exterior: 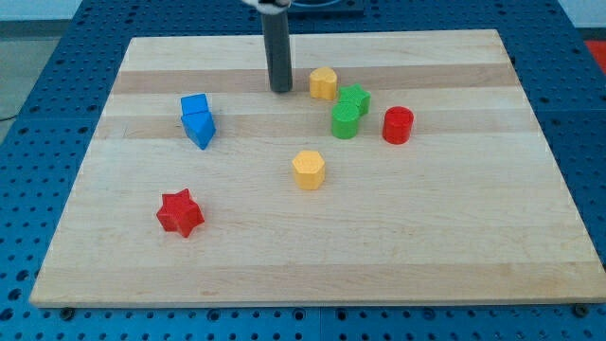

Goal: Slide the yellow heart closer to the yellow hexagon

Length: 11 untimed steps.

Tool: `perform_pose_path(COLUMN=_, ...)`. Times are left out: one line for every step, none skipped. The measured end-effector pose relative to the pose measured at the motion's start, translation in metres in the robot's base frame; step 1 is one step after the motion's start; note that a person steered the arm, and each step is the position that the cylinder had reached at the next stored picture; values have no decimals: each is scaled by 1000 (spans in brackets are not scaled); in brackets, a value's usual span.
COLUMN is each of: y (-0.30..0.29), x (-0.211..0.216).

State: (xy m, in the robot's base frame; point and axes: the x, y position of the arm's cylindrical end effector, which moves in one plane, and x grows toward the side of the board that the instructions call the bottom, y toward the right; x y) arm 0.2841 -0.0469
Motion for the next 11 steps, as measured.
perform_pose_path(y=38, x=-46)
perform_pose_path(y=117, x=-42)
perform_pose_path(y=105, x=-14)
perform_pose_path(y=80, x=-5)
perform_pose_path(y=57, x=-4)
perform_pose_path(y=52, x=1)
perform_pose_path(y=64, x=1)
perform_pose_path(y=86, x=6)
perform_pose_path(y=74, x=16)
perform_pose_path(y=37, x=16)
perform_pose_path(y=6, x=19)
